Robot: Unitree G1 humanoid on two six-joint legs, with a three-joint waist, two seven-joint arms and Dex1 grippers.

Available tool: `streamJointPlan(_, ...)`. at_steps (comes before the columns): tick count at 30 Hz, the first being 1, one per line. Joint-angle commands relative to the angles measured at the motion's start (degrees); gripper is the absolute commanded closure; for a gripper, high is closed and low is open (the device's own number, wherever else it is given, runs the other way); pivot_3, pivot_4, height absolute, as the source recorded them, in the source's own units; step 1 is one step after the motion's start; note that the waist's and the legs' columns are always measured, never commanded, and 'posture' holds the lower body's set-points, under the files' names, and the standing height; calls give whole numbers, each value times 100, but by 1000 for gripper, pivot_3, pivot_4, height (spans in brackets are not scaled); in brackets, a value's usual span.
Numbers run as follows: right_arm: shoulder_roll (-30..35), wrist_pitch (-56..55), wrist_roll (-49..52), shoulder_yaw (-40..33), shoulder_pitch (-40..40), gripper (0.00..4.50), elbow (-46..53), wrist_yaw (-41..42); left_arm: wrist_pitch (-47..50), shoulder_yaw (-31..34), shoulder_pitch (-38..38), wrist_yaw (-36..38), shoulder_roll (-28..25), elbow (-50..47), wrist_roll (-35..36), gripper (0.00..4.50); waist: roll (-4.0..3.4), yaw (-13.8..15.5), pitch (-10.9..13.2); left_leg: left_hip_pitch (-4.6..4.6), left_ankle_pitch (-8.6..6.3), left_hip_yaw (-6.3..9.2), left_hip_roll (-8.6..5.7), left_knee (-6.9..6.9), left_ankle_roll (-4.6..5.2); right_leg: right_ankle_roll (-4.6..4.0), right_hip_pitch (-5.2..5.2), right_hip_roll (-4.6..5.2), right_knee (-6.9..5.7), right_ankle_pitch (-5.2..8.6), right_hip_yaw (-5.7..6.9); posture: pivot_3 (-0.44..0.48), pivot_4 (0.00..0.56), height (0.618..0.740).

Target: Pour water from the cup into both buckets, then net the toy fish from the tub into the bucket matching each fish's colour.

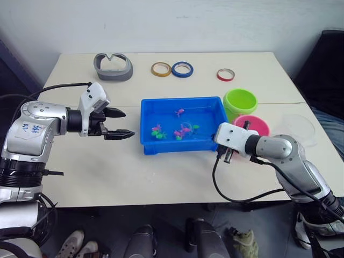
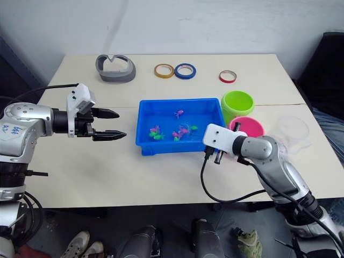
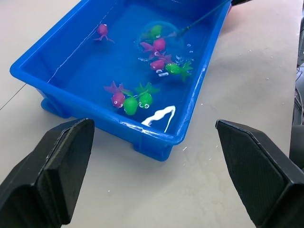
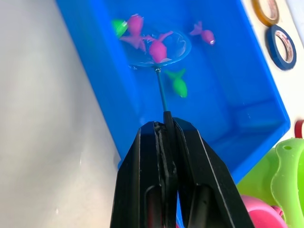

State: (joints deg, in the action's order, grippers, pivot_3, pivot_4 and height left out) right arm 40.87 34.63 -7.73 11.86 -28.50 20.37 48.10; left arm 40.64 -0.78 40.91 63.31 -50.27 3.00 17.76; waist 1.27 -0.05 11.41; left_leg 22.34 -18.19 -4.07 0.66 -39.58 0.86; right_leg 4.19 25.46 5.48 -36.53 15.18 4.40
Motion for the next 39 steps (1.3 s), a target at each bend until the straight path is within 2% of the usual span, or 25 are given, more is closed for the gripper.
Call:
streamJointPlan(1, -98, 449, 239, -351, -209, 4500, 283, -93, -19, 171, -6, -27, -83, -168, 95, 31, 0, 0, 0, 0, 0, 0, 0, -1, 1, 0, 0, 1, 0, 0, 0, 0, 150, 713)
streamJointPlan(12, 134, 623, 396, -412, -275, 4500, 381, -183, -59, 155, 17, -33, -33, -141, 109, 31, 0, -3, 0, 1, -2, 1, 0, -1, 3, 0, 0, 0, -1, 0, -1, 0, 150, 713)
streamJointPlan(20, 56, 1587, 1169, -888, -488, 4500, 631, -102, 195, 166, 70, 323, -151, -236, 448, 31, 0, -3, 0, 1, -2, 2, 0, -1, 3, 0, 0, 1, -1, 0, -3, 0, 150, 713)
streamJointPlan(34, 260, 1912, 1988, -1277, -329, 4500, 1000, -169, -586, 117, 316, 389, -20, 302, 270, 31, 0, 1, 0, 2, -4, 1, 0, -1, 6, 0, 0, 2, 1, 0, -3, 0, 150, 713)
streamJointPlan(39, 388, 2054, 2435, -1790, -76, 4500, 1303, -106, -975, 52, 464, 455, 291, 551, 285, 31, 0, 24, 0, 3, -5, 1, 0, -1, 8, 0, 0, 2, 2, 0, -1, 0, 150, 713)
